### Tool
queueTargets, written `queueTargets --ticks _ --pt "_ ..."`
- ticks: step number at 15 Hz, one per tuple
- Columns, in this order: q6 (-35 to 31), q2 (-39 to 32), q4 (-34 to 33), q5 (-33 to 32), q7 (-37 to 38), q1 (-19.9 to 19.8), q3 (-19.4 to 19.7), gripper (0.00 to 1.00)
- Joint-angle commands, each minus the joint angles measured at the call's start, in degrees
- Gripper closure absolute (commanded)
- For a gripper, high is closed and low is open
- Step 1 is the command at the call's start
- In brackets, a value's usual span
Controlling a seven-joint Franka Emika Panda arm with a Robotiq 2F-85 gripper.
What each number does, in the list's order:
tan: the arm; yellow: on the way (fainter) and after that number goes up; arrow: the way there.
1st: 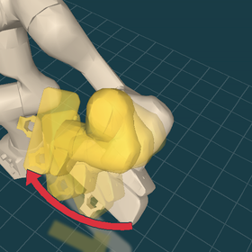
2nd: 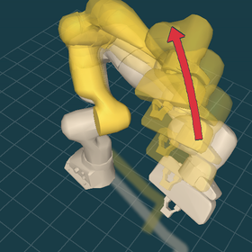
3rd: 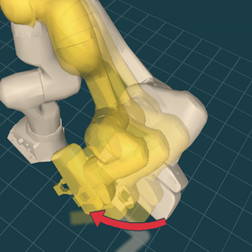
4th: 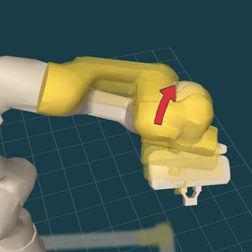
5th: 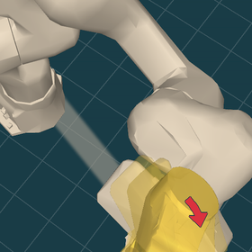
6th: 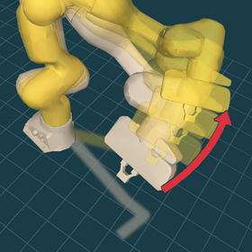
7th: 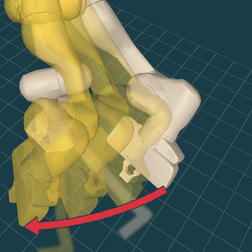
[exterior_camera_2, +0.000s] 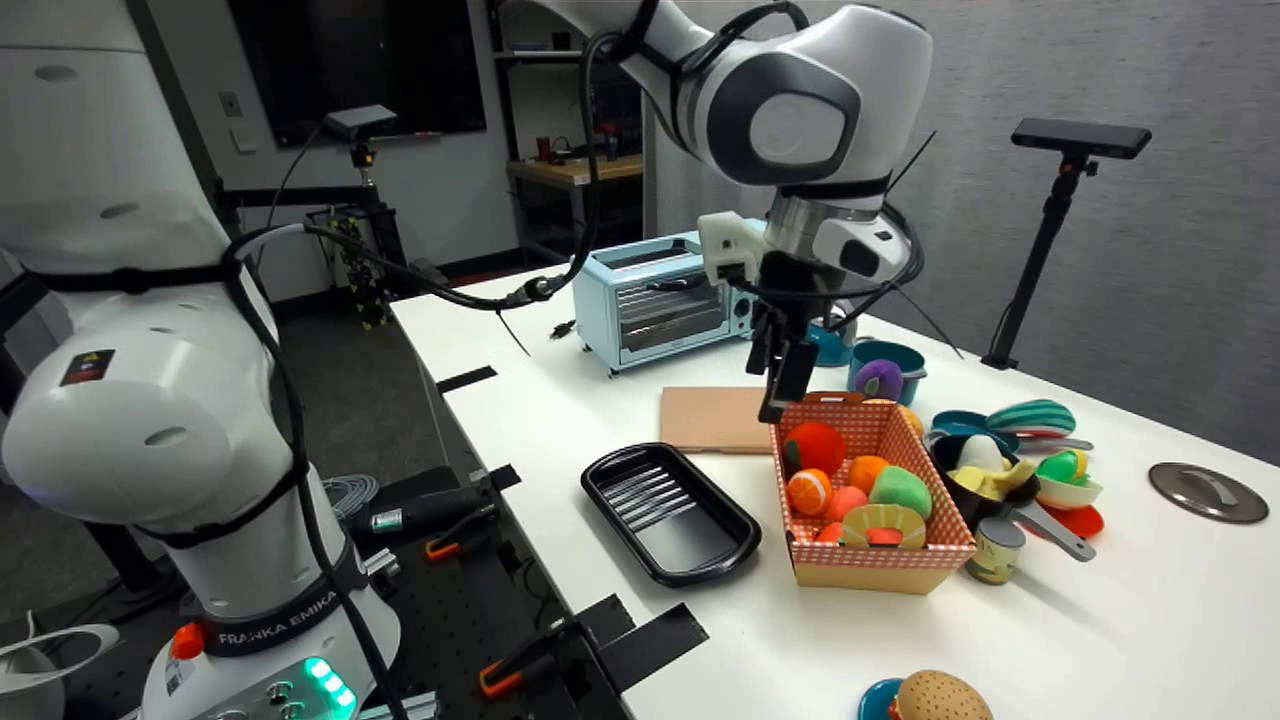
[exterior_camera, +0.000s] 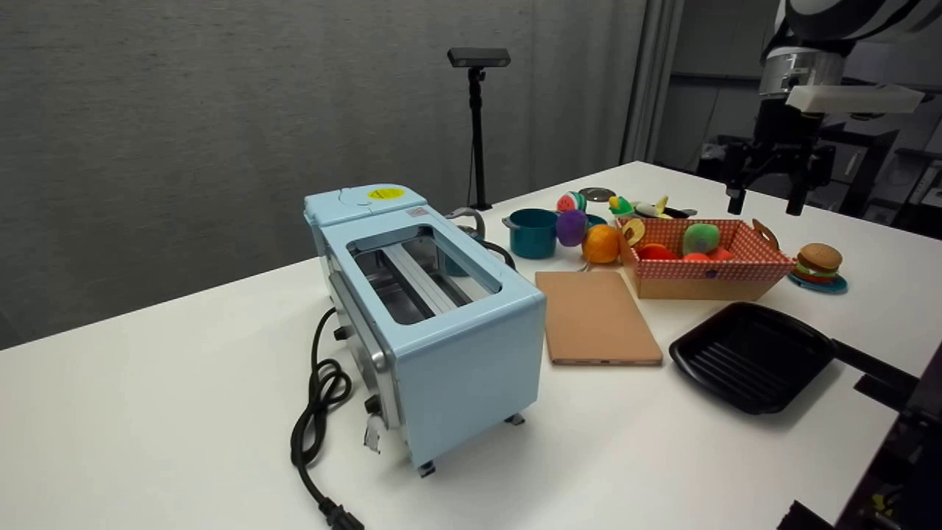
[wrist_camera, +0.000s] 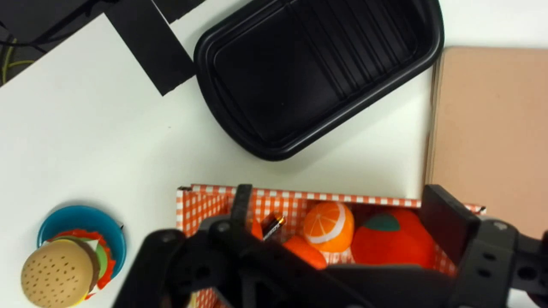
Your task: Place the pear plush toy on the oven tray
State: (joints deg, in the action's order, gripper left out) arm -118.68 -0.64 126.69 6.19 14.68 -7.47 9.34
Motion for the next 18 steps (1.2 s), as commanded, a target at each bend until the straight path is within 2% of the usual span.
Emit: queueTargets --ticks 1,8,18 --pt "1.7 -4.8 -6.2 0.5 -0.8 -2.4 1.7 0.00" --pt "3.0 -15.4 -15.9 -0.3 -0.4 -4.5 3.5 0.00" --pt "11.9 -27.7 -35.5 -0.5 0.5 -2.9 1.0 0.00"
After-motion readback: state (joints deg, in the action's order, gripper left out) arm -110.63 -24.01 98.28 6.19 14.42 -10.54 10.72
